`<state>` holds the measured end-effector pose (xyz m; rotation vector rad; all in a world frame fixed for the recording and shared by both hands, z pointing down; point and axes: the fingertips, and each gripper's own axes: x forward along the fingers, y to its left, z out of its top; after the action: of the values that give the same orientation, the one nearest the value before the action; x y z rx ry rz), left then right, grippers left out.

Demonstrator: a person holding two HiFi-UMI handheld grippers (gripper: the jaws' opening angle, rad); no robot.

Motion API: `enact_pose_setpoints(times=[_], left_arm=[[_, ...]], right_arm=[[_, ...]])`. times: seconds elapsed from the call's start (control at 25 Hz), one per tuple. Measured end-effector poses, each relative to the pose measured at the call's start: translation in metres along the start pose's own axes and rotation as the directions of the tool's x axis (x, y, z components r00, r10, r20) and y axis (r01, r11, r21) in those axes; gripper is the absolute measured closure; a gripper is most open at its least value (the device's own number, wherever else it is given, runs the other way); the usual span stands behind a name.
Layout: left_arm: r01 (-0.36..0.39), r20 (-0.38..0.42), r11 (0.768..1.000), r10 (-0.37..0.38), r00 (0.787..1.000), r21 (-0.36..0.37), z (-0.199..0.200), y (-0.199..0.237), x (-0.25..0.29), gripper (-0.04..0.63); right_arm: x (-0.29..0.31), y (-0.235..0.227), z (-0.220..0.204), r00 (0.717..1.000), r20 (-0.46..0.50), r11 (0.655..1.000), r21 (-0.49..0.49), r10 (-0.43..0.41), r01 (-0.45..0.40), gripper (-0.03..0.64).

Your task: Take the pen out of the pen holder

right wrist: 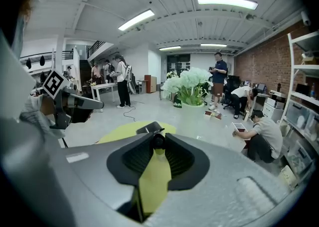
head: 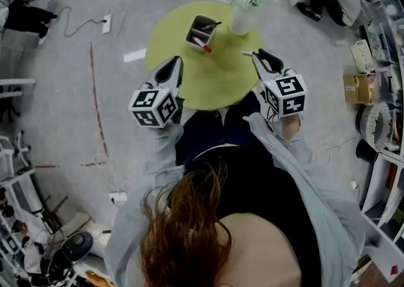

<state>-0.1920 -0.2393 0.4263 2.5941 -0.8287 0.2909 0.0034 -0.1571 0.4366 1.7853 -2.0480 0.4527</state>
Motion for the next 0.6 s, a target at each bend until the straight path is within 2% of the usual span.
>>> enact_pose_setpoints(times=[0.6], left_arm=[[0.008, -0.012, 1.0, -0.008, 1.0, -0.005, -0.0032, -0.0045, 0.0046, 0.58]], right_arm=[[0.0038, -0.0042, 0.0002, 1.0, -0.001, 1.0, 0.006, 0.003, -0.003, 0.541]])
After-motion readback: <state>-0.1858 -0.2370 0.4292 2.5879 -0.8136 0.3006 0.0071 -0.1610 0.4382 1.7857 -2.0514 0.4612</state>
